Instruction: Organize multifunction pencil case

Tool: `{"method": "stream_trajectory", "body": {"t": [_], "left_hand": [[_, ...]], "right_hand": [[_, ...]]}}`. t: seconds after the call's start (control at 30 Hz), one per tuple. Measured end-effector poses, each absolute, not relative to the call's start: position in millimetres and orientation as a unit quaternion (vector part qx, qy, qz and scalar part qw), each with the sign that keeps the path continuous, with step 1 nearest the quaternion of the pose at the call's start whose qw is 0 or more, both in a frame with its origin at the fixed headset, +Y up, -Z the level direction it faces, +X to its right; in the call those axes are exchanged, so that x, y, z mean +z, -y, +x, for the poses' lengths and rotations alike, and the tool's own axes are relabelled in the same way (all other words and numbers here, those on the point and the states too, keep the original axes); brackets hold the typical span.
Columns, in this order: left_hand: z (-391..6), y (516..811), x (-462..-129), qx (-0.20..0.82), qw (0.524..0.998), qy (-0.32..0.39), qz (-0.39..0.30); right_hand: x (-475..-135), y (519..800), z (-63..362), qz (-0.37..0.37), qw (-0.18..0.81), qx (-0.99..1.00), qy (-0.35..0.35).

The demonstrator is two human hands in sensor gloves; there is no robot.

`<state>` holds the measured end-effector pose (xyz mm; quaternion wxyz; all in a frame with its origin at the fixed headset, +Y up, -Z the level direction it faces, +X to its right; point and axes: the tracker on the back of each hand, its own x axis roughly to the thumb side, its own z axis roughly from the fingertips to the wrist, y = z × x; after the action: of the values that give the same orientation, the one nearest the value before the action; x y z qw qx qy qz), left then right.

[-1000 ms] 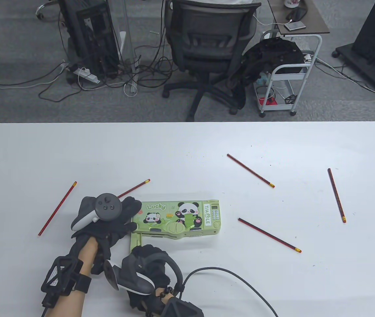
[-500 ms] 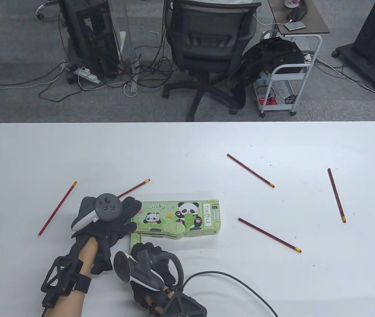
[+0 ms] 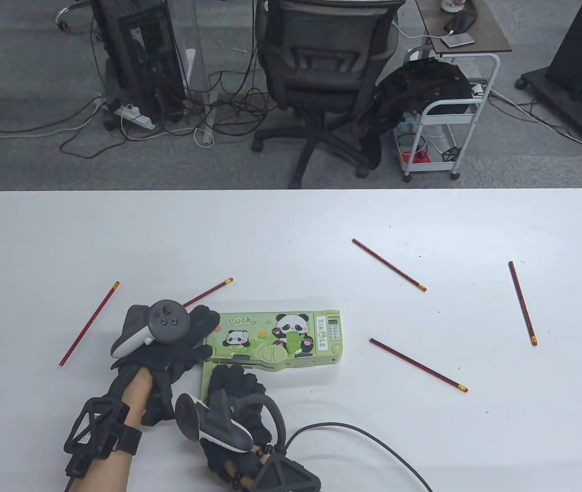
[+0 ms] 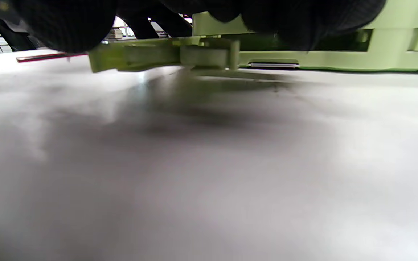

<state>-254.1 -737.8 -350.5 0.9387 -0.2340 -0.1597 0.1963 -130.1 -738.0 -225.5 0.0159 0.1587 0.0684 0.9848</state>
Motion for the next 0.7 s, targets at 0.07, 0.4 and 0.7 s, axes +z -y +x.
{"method": "stream_trajectory", "body": {"t": [0.07,0.4,0.7], "left_hand": [[-254,738,-350,0.198,0.938,0.16,-0.234],[-254,738,-351,0.194,0.939,0.159,-0.234],[-254,738,-351,0.196,0.938,0.159,-0.236]], "right_hand": [[-225,738,-130,0.156,0.014,0.985,-0.07],[-225,741,-130,0.149,0.012,0.983,-0.108],[-231,740,-107,0.137,0.005,0.981,-0.139]]}}
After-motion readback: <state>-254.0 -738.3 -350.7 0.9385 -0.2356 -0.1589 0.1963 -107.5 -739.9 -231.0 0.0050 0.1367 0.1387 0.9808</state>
